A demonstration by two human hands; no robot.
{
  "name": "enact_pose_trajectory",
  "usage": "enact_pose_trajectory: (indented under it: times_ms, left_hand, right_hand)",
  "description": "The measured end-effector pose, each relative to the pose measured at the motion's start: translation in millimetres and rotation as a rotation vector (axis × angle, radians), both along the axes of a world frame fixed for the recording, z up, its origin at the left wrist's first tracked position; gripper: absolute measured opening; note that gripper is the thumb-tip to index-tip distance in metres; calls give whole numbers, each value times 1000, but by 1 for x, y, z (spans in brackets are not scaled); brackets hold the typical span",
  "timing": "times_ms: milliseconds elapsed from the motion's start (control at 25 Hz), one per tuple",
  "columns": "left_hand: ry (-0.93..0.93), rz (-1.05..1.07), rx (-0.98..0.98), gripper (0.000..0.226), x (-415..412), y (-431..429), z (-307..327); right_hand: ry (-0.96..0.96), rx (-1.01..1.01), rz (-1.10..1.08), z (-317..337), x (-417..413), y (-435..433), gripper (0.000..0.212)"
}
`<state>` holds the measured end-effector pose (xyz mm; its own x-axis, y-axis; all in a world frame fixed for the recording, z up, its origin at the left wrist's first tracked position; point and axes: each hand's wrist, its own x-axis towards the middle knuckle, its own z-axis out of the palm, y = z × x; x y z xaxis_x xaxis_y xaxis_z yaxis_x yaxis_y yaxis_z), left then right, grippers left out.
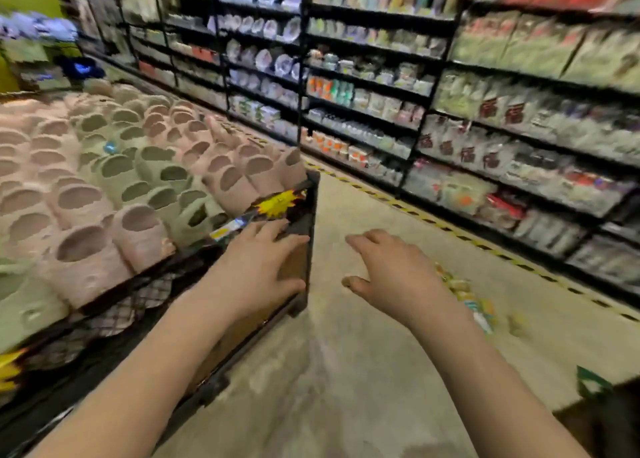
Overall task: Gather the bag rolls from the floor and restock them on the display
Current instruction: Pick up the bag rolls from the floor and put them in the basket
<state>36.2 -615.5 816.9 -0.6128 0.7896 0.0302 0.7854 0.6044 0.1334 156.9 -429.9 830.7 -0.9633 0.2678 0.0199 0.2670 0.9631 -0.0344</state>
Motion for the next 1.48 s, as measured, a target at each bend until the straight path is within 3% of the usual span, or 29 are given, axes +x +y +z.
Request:
enact_pose_trajectory:
  times_ms: [200, 400, 640, 1000, 1280, 1480]
  left_hand:
    - [-29, -250, -36, 76, 30, 205, -21]
    - [-80, -324, -121, 76, 21, 322, -50]
    - [-136, -345, -171, 73, -76, 421, -102]
    - [-245, -358, -227, 66, -277, 586, -140]
    - [-348, -330, -309, 64, -340, 697, -184]
    - [-474, -200, -330, 64, -370, 776, -261]
  right_hand:
    - [10, -26, -273, -12, 77, 167, 60]
    - [-14, -95, -357, -34, 76, 267, 59]
    - [-89, -237, -360, -85, -15, 364, 63]
    - [-209, -219, -419, -111, -213, 543, 62]
    - [-309, -285, -384, -163, -290, 672, 60]
    - [-373, -392, -327, -250, -334, 771, 60]
